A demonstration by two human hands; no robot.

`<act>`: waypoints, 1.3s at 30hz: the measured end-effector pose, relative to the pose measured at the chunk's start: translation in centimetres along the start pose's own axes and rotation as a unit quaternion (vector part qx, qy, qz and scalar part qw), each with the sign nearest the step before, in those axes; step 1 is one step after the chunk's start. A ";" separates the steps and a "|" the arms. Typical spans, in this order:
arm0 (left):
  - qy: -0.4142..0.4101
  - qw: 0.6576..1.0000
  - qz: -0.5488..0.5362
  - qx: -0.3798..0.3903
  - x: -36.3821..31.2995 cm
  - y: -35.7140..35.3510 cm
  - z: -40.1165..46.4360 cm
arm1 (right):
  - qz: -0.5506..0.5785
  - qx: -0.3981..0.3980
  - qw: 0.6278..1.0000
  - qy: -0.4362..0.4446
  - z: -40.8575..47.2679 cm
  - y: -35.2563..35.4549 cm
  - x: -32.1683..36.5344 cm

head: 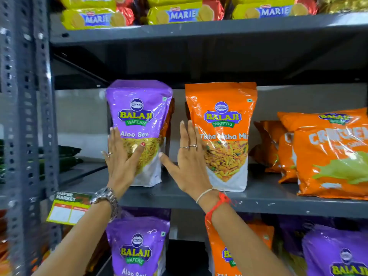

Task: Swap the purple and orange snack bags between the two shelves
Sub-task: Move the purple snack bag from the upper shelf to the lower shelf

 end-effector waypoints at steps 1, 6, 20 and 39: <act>0.036 0.997 -0.066 -0.024 0.7 0.5 0.1 | 0.034 0.033 0.999 -0.019 0.2 -1.2 0.1; 0.187 0.936 -0.296 -0.041 4.4 0.6 0.0 | 0.084 0.154 0.981 -0.078 0.7 -6.2 1.6; 0.256 0.879 -0.402 0.033 4.2 0.7 -2.4 | 0.290 0.201 0.907 -0.231 1.2 -11.7 -1.2; 0.121 0.953 -0.212 -0.178 -5.3 12.4 -9.3 | 0.433 0.326 0.822 -0.174 -3.9 -7.1 2.0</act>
Point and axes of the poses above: each hand's wrist, its own z-axis towards the middle knuckle, its own y-axis out of the back of the hand, x = y × z, the point moved 8 cm from there along z, towards the middle knuckle, and after that the axes turned 14 degrees about -y, right-handed, at the moved point
